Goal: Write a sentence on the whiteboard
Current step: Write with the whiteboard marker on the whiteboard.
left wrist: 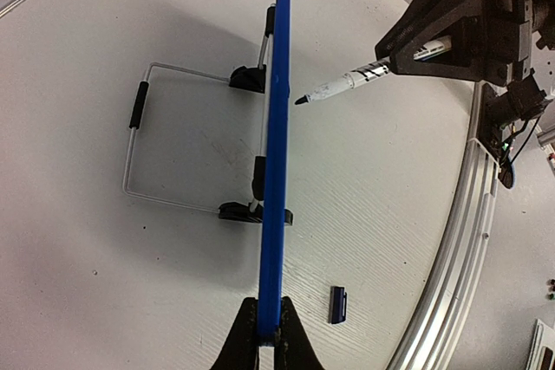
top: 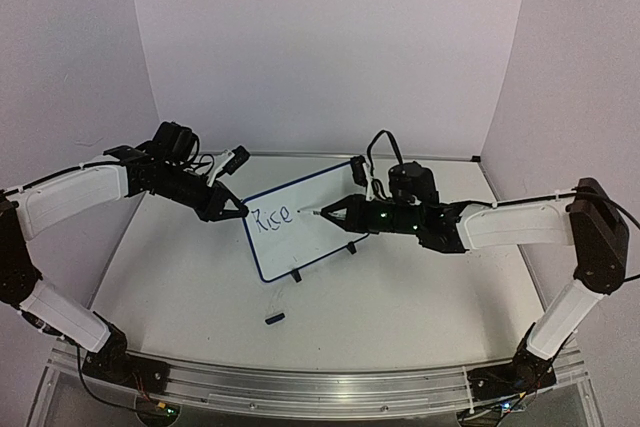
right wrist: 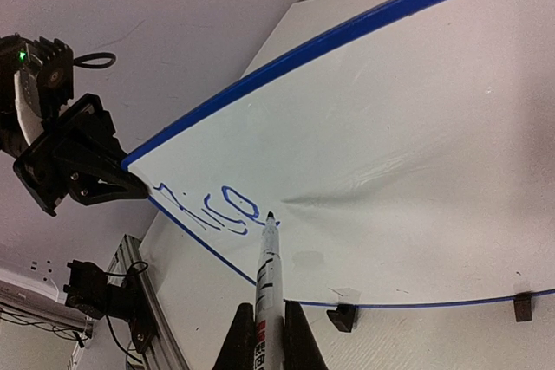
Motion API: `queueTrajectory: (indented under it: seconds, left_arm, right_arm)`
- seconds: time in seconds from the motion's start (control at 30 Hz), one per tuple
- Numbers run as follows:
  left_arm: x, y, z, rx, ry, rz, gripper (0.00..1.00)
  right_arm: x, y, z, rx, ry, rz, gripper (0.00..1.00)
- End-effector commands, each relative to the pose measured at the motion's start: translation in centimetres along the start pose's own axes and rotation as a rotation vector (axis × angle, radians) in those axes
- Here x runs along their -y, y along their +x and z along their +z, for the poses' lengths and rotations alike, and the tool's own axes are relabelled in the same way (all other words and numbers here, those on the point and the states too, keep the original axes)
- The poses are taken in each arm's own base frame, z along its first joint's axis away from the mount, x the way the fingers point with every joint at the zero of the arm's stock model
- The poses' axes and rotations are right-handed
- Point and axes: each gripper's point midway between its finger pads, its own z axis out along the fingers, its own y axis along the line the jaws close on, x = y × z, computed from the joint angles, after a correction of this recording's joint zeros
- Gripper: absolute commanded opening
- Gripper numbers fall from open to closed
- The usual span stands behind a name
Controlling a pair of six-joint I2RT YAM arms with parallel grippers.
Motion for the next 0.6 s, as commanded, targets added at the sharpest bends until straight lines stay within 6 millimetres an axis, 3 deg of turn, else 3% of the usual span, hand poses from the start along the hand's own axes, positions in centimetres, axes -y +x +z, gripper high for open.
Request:
queueTrajectory:
  seconds: [0.0, 0.57]
  left_arm:
    - [0.64, 0.03, -0.16, -0.007, 0.016, 0.007, 0.00]
    - [0.64, 0.03, -0.17, -0.007, 0.015, 0.007, 0.00]
  right_arm:
    - [0.20, -0.93, 0.39, 0.029, 0.009, -0.015, 0.00]
    - [0.64, -0.89, 1.06, 0.026, 0.022, -0.011, 0.00]
